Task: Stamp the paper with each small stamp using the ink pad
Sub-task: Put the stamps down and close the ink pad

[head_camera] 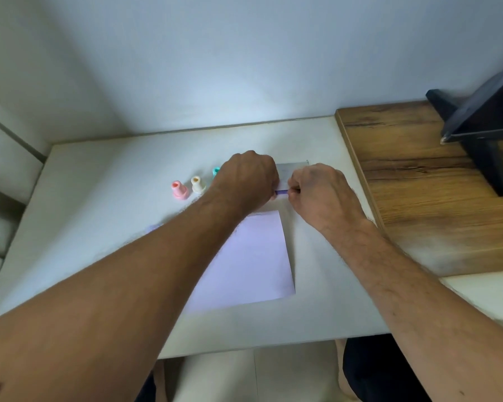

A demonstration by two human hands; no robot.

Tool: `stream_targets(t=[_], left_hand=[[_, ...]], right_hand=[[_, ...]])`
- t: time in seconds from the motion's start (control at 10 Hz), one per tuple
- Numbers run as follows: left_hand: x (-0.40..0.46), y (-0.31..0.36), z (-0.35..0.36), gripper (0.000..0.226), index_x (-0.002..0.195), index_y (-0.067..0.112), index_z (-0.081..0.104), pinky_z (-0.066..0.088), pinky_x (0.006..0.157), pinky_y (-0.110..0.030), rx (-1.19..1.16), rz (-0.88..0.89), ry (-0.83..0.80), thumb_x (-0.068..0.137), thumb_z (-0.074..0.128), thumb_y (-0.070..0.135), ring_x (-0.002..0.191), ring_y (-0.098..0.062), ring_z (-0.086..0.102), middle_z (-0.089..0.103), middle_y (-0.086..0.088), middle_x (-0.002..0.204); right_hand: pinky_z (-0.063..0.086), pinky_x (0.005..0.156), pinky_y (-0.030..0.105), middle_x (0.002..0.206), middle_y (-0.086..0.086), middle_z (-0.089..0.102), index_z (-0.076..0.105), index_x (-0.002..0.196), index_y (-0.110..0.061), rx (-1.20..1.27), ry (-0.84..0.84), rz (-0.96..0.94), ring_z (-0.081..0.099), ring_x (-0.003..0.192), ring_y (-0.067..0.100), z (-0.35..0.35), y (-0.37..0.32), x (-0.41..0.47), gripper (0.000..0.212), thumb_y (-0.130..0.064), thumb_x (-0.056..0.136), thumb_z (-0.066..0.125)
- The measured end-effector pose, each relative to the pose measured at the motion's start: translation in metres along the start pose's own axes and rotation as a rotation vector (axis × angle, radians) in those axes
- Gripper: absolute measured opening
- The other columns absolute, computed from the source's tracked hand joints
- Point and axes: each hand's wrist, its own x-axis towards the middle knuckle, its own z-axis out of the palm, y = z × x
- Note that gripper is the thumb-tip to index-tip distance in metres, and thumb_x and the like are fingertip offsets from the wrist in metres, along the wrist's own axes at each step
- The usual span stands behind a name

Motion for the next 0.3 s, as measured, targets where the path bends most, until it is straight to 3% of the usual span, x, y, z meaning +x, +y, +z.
stream_targets(t=[0.1,0.2,0.3], left_hand=[[0.003,-0.004,-0.002,0.025,0.101,0.028,0.077,0.054,0.084,-0.035,-0.047,-0.01,-0.021,0.077,0.074,0.033,0.094,-0.029,0.066,0.074,-0.004,0.1],[0.005,-0.006,-0.009,0.025,0.102,0.029,0.076,0.054,0.083,-0.035,-0.177,-0.056,-0.017,0.079,0.073,0.039,0.097,-0.026,0.066,0.073,-0.001,0.104],[-0.004,-0.007,-0.027,0.027,0.115,0.032,0.07,0.05,0.086,-0.03,-0.285,-0.118,0.121,0.091,0.06,0.04,0.108,-0.021,0.062,0.069,0.004,0.117]], right_hand=[[0.055,0.078,0.032,0.095,0.011,0.073,0.073,0.101,-0.014,0.056,0.017,0.019,0.066,0.086,0.028,-0.003,-0.001,0.0,0.02,-0.014,0.083,0.065],[0.052,0.084,0.032,0.104,0.008,0.073,0.07,0.108,-0.014,0.103,0.045,0.011,0.065,0.096,0.025,-0.005,0.001,0.002,0.028,-0.026,0.083,0.067],[0.042,0.101,0.031,0.127,0.002,0.064,0.065,0.118,-0.016,0.168,0.096,-0.016,0.05,0.125,0.021,-0.014,-0.004,0.002,0.039,-0.036,0.085,0.067]])
